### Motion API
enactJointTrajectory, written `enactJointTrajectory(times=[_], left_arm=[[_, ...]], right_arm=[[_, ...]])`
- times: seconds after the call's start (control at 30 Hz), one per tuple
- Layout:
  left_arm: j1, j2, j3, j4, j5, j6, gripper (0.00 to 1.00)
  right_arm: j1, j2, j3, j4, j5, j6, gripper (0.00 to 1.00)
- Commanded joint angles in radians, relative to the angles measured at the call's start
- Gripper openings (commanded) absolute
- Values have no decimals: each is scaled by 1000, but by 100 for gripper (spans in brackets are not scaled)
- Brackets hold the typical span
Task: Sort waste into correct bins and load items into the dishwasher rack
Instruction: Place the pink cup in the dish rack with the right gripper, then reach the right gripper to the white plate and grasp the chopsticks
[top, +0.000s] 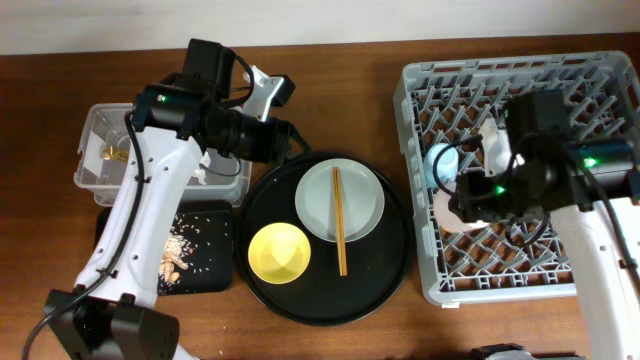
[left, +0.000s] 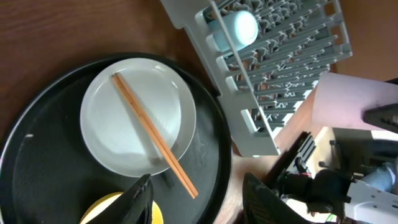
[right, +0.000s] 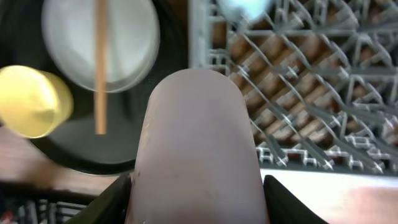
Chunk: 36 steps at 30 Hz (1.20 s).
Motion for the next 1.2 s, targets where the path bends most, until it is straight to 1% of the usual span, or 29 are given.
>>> enactJointTrajectory(times=[0.0,0.1,0.27,0.47,0.5,0.53,0.57,0.6,0.63,0.67,0.77,0.8,0.83,0.87,0.9,0.93,0.97,1.0,1.03,1.07,1.1,1.13,1.17], left_arm=[[0,0,3,-12,-41,-3,46],[0,0,3,-19,-48,-3,46],[0,0,3,-23,-48,-3,46],[0,0,3,-29,-52,-3,46],[0,0,3,-29,-51,-3,46],[0,0,3,-29,-51,-3,46],[0,0,3,-29,-51,-3,46],[0,0,3,-29,-51,-3,46],[0,0,3,-27,-51,-3,47],[0,0,3,-26,-51,-3,47],[1,0,3,-14,-51,-3,50],[8,0,3,-3,-52,-4,50],[23,-1,3,10,-66,-27,50],[61,-1,3,30,-121,-84,50],[88,-1,3,39,-140,-110,50],[139,-1,3,47,-146,-138,49],[183,-1,3,47,-146,-152,50],[261,-1,3,47,-146,-157,50],[327,-1,3,41,-146,-157,51],[385,-1,3,22,-146,-157,95],[425,-1,3,6,-146,-157,99],[462,-1,3,-8,-146,-157,99],[496,-1,3,-11,-146,-156,99]], right_arm=[[-2,-9,-98,22,101,75,43],[-2,-7,-202,74,121,78,44],[-2,-4,-316,170,171,83,44],[-2,21,-360,253,172,82,45],[-2,24,-360,254,172,82,51],[-2,27,-360,252,172,82,62],[-2,27,-360,249,172,82,70],[-2,27,-360,242,172,82,84],[-2,27,-360,236,172,72,91],[-2,27,-359,237,171,55,92],[-1,26,-306,236,151,54,93],[1,26,-268,235,80,21,93],[1,26,-229,234,-62,-41,93],[1,26,-202,235,-224,-92,94],[1,26,-193,241,-348,-125,98],[8,26,-192,259,-520,-175,99],[24,27,-195,274,-622,-219,99],[59,27,-203,301,-657,-223,99],[89,30,-208,319,-649,-223,99],[134,35,-217,353,-629,-208,99],[164,42,-221,380,-599,-172,99],[190,51,-222,401,-559,-132,99],[241,72,-222,446,-470,-62,99]])
